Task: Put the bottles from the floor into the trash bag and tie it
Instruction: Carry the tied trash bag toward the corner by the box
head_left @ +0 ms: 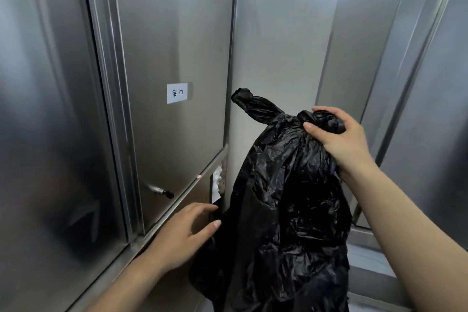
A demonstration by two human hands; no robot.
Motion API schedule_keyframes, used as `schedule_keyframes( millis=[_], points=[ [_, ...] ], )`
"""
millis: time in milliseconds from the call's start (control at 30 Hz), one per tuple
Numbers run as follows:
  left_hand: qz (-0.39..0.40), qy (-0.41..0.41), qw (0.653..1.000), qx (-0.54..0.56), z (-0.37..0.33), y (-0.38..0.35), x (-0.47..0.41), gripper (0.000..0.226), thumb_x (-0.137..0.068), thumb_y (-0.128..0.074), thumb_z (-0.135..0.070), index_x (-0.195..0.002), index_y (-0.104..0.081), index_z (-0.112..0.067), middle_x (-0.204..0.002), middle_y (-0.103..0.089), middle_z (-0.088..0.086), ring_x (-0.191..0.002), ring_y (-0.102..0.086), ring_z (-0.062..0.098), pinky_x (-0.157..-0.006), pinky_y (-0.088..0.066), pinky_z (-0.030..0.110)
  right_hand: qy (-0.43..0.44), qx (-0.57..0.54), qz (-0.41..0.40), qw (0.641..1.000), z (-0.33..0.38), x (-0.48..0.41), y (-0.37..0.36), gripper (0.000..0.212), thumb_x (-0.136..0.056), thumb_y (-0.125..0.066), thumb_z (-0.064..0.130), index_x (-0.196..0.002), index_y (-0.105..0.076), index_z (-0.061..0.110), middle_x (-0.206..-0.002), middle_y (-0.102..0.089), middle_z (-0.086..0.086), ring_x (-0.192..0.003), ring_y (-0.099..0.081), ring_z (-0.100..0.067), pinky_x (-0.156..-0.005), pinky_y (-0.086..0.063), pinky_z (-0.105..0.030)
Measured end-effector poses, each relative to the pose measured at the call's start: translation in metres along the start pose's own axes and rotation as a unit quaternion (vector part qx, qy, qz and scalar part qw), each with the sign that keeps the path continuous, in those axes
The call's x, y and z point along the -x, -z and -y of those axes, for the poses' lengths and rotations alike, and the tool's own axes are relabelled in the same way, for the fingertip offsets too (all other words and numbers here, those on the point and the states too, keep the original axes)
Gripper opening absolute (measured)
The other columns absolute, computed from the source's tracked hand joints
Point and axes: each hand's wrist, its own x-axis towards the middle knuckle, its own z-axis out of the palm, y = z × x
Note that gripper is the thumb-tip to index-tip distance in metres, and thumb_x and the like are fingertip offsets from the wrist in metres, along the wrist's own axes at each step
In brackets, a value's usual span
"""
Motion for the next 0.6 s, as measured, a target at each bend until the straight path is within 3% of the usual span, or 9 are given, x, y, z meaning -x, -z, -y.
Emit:
schedule_keyframes(
  millis=[167, 267, 400, 467, 533, 600],
  points=[
    [0.039, 0.018, 0.998, 0.055, 0.005, -0.016, -0.035, 0.043, -0.079, -0.053, -0.062, -0.118, -0.054, -0.043, -0.115, -0.056, -0.026, -0.108, -0.049, -0.012, -0.089, -0.04, 0.011, -0.015, -0.004, -0.016, 1.0, -0.011, -0.025, -0.011, 0.027, -0.073, -0.078, 0.012, -0.088, -0.069, 0.032, -0.086, -0.07, 0.008, -0.079, -0.067, -0.008, -0.074, -0.054, -0.026],
    [0.05, 0.051, 0.988, 0.138, 0.002, -0.034, -0.046, 0.034, -0.081, -0.053, -0.06, -0.113, -0.056, -0.048, -0.113, -0.059, -0.025, -0.106, -0.053, -0.009, -0.088, -0.042, 0.016, -0.019, -0.013, -0.023, 0.999, -0.015, -0.038, -0.013, 0.028, -0.073, -0.078, 0.009, -0.095, -0.07, 0.026, -0.082, -0.069, 0.009, -0.068, -0.065, 0.001, -0.064, -0.052, -0.016],
    [0.026, 0.063, 0.959, 0.275, -0.007, -0.047, -0.057, 0.05, -0.067, -0.049, -0.077, -0.111, -0.055, -0.055, -0.113, -0.062, -0.025, -0.104, -0.055, -0.013, -0.079, -0.042, 0.005, -0.024, -0.025, -0.047, 0.998, -0.02, -0.048, -0.006, 0.029, -0.073, -0.077, 0.008, -0.094, -0.07, 0.025, -0.08, -0.068, 0.011, -0.065, -0.065, 0.004, -0.059, -0.051, -0.012],
    [0.042, 0.069, 0.942, 0.326, -0.013, -0.054, -0.065, 0.059, -0.064, -0.05, -0.078, -0.118, -0.05, -0.054, -0.122, -0.057, -0.026, -0.109, -0.051, -0.017, -0.083, -0.041, 0.005, -0.031, -0.025, -0.051, 0.998, -0.023, -0.051, -0.003, 0.028, -0.073, -0.077, 0.007, -0.094, -0.07, 0.025, -0.08, -0.068, 0.012, -0.066, -0.066, 0.003, -0.061, -0.052, -0.014],
    [0.084, 0.08, 0.922, 0.37, -0.017, -0.063, -0.071, 0.067, -0.061, -0.052, -0.08, -0.122, -0.045, -0.055, -0.124, -0.055, -0.028, -0.111, -0.049, -0.017, -0.09, -0.042, 0.014, -0.04, -0.02, -0.058, 0.997, -0.028, -0.054, -0.002, 0.028, -0.073, -0.078, 0.008, -0.093, -0.07, 0.026, -0.082, -0.069, 0.011, -0.071, -0.066, -0.001, -0.069, -0.055, -0.021],
    [0.125, 0.086, 0.913, 0.379, -0.024, -0.074, -0.073, 0.066, -0.055, -0.055, -0.085, -0.116, -0.044, -0.061, -0.118, -0.057, -0.033, -0.109, -0.051, -0.017, -0.087, -0.044, 0.016, -0.046, -0.013, -0.069, 0.996, -0.035, -0.055, 0.001, 0.028, -0.073, -0.078, 0.008, -0.092, -0.069, 0.027, -0.086, -0.068, 0.009, -0.08, -0.067, -0.009, -0.08, -0.056, -0.031]
  ],
)
